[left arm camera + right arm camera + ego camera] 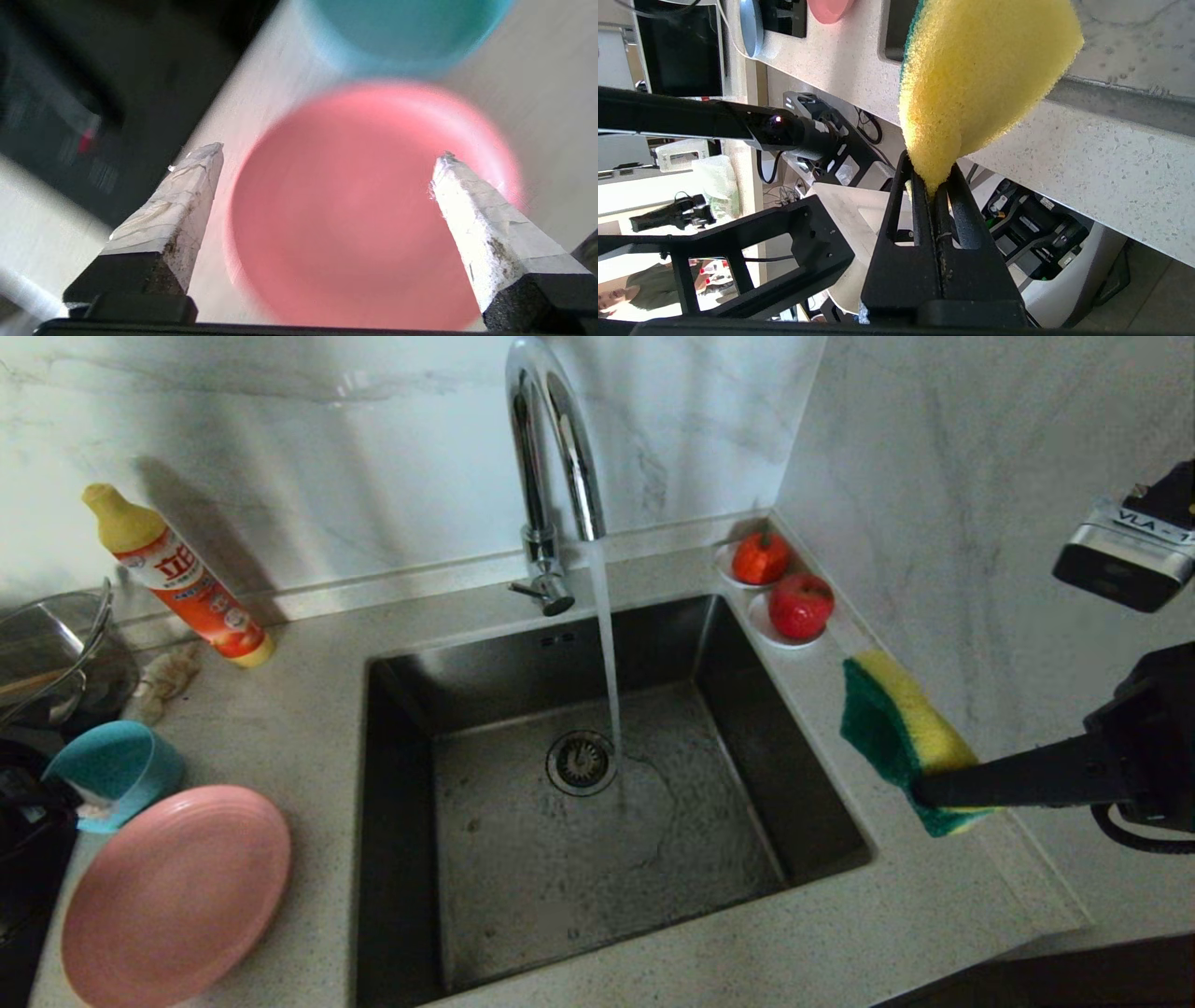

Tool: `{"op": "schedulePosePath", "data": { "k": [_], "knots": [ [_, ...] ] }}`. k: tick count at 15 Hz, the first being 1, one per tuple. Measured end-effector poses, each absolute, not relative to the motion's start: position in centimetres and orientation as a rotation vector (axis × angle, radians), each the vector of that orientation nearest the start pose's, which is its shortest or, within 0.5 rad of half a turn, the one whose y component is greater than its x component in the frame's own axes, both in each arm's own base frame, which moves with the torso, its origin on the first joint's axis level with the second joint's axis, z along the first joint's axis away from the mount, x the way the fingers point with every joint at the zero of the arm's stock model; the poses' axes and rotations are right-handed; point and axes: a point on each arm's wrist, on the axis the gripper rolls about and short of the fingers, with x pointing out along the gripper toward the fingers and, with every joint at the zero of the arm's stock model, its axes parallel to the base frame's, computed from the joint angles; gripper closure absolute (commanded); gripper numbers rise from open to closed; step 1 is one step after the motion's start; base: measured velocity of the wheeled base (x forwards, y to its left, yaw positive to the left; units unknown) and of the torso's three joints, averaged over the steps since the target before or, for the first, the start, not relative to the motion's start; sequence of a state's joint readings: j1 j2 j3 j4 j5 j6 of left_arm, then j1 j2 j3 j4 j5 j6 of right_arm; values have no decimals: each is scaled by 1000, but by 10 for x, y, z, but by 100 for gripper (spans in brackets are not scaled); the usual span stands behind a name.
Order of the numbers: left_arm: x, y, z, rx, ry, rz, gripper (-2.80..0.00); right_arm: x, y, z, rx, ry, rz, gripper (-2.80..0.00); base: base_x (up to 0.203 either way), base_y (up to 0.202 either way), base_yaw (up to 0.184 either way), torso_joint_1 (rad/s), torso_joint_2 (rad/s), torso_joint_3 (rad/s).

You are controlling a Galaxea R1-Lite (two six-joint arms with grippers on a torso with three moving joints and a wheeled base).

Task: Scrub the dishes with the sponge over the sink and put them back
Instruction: Wash the plate

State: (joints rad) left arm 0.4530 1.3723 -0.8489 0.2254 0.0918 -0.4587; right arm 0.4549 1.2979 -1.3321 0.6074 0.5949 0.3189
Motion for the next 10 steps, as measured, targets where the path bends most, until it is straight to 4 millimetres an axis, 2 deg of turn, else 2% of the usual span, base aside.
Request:
{"op": "schedulePosePath", "data": {
  "k": [4,10],
  "knots": [
    [174,89,187,-552,706,750,-280,152,86,314,306,754,912,0,0,0,0,0,0,0],
    [181,94,161,-591,828,796,-280,155,87,312,302,760,909,0,0,0,0,0,0,0]
  ]
}}
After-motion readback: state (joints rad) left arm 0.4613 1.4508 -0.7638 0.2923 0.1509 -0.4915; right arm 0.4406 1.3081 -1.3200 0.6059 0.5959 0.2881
